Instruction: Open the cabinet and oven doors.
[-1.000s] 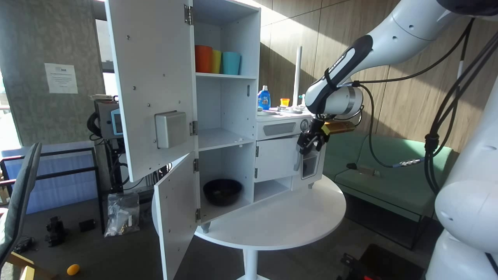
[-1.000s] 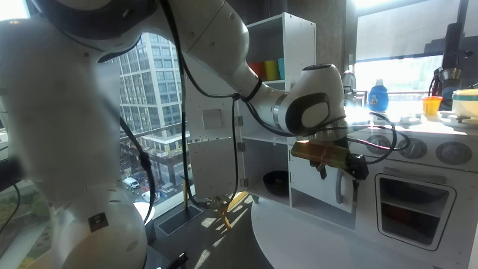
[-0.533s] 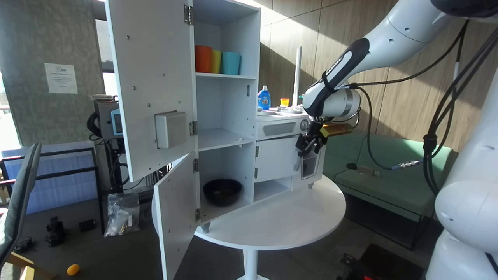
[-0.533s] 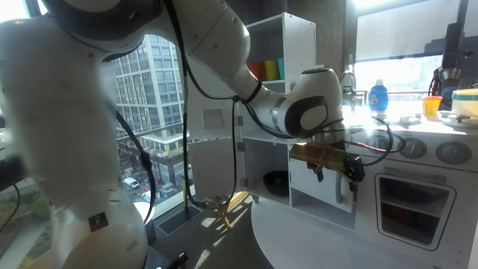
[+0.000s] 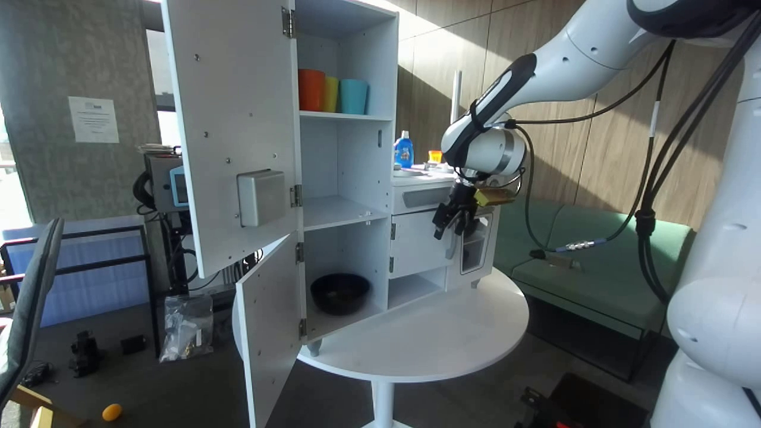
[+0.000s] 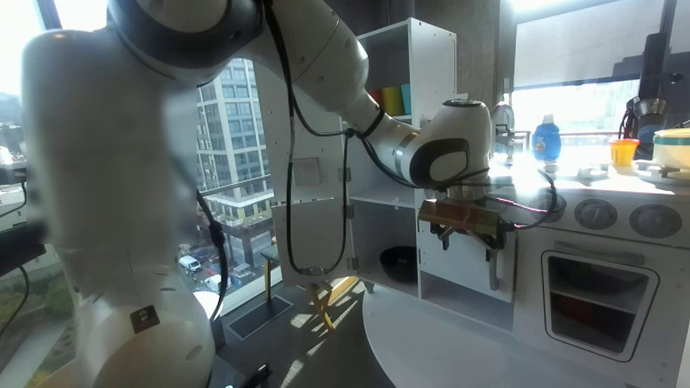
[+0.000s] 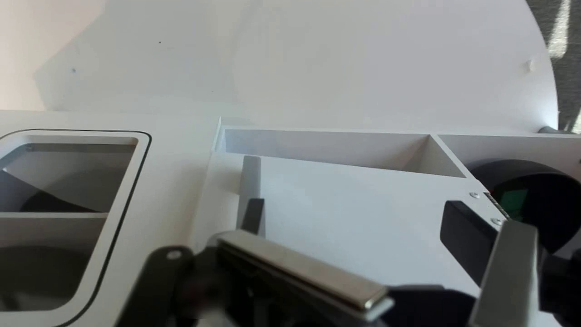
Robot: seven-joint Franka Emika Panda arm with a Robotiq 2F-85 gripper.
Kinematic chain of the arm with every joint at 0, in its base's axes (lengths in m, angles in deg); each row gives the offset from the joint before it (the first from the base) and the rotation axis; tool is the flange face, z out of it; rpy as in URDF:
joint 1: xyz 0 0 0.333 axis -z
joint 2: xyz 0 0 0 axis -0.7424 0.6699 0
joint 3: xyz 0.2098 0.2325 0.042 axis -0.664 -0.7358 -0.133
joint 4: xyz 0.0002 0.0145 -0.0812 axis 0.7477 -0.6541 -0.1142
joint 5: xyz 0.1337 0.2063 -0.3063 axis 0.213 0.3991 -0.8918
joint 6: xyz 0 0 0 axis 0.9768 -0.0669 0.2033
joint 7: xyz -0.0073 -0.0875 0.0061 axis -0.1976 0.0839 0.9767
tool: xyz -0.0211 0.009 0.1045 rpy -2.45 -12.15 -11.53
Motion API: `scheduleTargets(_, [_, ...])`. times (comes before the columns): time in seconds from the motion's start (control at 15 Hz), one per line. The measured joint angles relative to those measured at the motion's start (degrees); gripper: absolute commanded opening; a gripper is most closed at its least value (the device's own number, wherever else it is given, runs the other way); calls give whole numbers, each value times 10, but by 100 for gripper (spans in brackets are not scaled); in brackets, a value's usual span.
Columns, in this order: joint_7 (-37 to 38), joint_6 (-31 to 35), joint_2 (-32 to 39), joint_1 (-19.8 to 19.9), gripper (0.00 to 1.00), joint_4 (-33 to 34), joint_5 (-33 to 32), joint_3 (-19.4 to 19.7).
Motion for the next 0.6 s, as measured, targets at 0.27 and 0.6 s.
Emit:
scheduleTargets(0.27, [51,-40,43,11,100,49,-59,1])
scheduleTargets(0.6, [55,-57,66,20,100,81,-69,-5])
